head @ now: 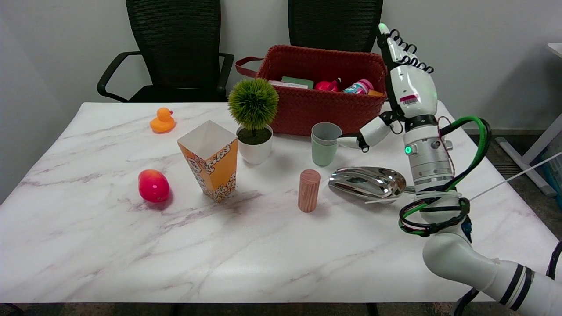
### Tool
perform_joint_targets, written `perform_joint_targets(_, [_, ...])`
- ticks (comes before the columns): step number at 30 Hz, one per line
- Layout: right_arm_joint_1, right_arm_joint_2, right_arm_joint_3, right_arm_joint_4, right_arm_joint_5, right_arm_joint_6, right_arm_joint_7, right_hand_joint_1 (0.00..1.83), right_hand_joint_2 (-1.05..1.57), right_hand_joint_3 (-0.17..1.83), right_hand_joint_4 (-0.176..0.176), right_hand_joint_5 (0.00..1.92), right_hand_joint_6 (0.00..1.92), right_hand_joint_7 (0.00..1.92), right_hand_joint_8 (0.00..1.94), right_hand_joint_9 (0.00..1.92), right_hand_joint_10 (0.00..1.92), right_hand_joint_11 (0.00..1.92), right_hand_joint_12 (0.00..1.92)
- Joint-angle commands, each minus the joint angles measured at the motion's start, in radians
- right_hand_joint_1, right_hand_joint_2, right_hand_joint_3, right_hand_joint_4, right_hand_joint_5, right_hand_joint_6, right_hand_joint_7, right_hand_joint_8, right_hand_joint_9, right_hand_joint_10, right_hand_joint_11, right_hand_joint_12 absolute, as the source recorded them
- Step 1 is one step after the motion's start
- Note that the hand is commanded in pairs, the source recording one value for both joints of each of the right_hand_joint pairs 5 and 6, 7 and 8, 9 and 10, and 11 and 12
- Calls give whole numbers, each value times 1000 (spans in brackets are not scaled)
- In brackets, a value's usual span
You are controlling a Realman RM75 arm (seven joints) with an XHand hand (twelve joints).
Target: Pick up the wooden cylinder.
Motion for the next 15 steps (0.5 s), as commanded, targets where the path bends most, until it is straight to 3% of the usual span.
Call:
perform_joint_targets(1, [-4,-53,-140,137,119,180,0,1148,-388,549,0,46,46,214,214,276,276,208,208])
perform_joint_targets(8, [-6,-95,-222,179,143,273,10,1112,-356,450,0,0,0,200,200,233,233,148,148])
perform_joint_targets(15, [-7,-139,-257,178,144,306,132,1086,-311,447,0,0,0,188,188,204,204,110,110])
